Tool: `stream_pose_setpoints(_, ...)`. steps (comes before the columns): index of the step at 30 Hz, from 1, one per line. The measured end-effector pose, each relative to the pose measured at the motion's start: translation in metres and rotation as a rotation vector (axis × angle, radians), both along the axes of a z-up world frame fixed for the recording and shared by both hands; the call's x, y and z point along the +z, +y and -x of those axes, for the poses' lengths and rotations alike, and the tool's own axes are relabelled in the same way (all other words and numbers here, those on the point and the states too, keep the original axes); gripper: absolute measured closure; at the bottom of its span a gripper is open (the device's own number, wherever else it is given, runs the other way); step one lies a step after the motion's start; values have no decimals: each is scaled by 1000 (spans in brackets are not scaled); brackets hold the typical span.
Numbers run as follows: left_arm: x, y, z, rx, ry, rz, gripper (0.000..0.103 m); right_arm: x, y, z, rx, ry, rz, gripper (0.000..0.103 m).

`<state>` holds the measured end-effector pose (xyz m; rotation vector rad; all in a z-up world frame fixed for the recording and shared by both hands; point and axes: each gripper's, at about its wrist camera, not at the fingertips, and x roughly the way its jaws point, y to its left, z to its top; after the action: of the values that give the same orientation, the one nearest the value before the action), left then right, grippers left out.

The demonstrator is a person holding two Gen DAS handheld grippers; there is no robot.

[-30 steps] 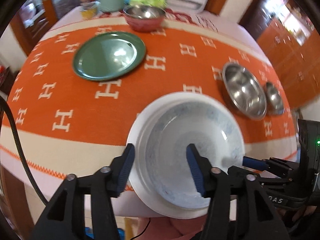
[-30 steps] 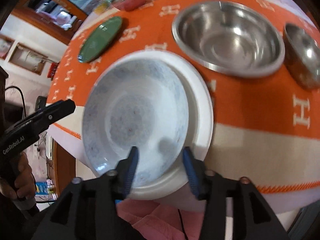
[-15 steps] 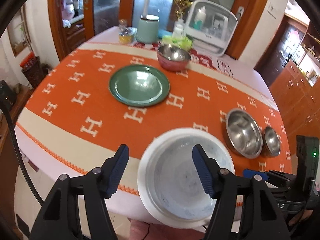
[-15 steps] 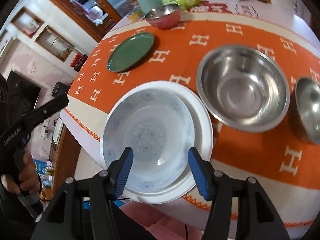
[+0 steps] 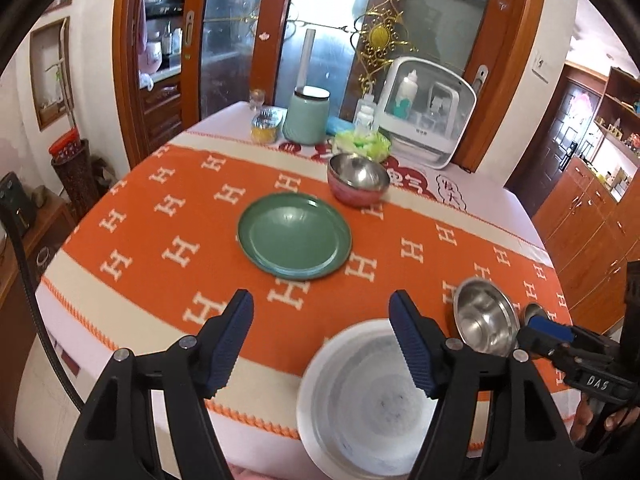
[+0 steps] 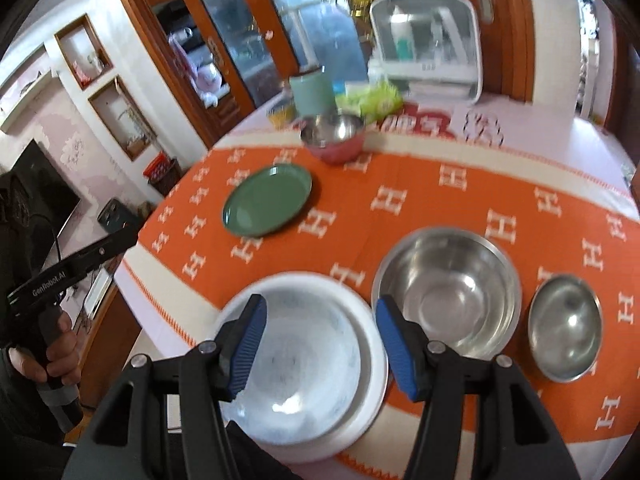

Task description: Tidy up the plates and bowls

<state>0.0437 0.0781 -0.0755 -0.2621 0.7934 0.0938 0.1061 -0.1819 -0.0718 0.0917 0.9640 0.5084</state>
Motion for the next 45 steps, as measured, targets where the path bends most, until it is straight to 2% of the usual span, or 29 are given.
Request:
stream_pose_setpoints(6,11,28,-14,-52,-38,2,34,9,17,-10,-92,-24,-36,46)
stream_pose_setpoints(15,18,72,-43,-153,-42,-26,34,9,53,-11,-223,-15,-53,46)
stream_pose_setpoints(25,8,128,-78,-197,28,-17,27,-3,91,-17,-334,21,-74,45)
stream_pose_setpoints(31,0,152,-104,-236,51,-17,26,-17,117,-25,-382,61,-85,45)
stream_pose_setpoints(39,-11,167,-151,-317,88,-37,24,-32,138,-41,-439,105,-86,45)
stream_pose_setpoints(45,-28,172,-190,-364,150,-5,23,-41,152,-60,-458,132,-74,45)
